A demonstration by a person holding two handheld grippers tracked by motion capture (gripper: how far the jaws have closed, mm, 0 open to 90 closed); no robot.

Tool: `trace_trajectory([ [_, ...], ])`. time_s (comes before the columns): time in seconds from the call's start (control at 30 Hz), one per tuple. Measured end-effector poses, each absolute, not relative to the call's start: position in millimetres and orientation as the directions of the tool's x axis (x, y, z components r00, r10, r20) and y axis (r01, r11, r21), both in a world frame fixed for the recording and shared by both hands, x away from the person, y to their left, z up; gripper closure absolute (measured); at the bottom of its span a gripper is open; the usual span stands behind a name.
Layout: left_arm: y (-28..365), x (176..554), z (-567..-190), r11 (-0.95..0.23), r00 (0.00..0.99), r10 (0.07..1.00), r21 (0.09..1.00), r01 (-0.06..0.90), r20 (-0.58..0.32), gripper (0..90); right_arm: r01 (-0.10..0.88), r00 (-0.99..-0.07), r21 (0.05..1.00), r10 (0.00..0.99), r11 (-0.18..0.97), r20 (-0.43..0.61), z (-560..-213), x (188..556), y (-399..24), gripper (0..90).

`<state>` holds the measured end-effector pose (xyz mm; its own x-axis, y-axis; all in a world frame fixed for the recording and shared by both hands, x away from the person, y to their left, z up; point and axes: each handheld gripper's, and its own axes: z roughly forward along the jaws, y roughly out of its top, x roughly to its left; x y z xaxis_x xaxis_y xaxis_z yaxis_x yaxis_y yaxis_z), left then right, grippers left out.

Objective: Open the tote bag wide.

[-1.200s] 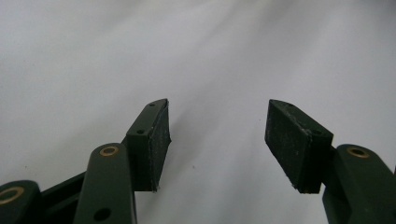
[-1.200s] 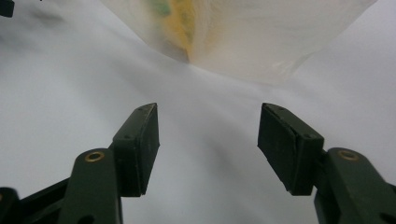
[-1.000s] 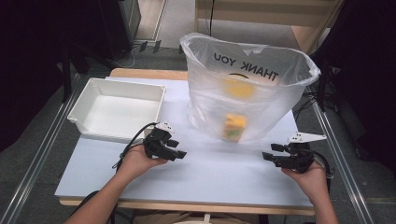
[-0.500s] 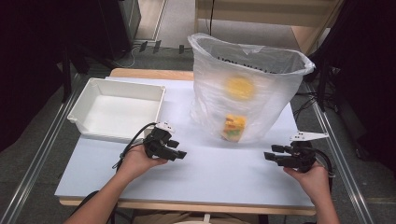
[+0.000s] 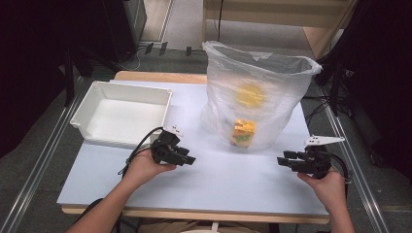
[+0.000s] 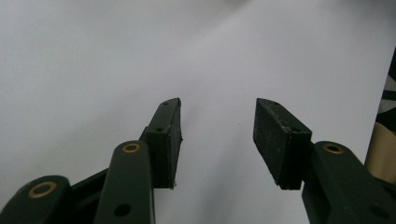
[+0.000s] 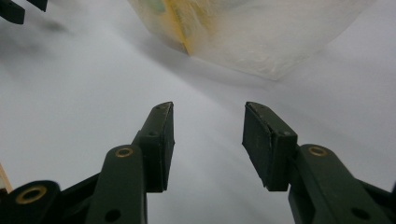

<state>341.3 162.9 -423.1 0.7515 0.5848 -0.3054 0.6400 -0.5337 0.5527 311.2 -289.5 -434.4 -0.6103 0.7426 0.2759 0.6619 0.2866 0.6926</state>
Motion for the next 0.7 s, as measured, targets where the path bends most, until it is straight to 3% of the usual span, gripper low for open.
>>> trace_trajectory([
  [0.43,150.8,354.0,-385.6,-0.550,0.783,0.543,0.577,0.604,-0.301,60.6,0.654,-0.626,0.694,0.730,0.301,0.274,-406.9,318.0,-310.6,62.1],
  [0.7,140.0,369.7,-359.4,-0.552,0.797,0.512,0.588,0.591,-0.320,61.1,0.620,-0.686,0.700,0.678,0.355,0.263,-365.4,342.8,-333.5,76.8],
])
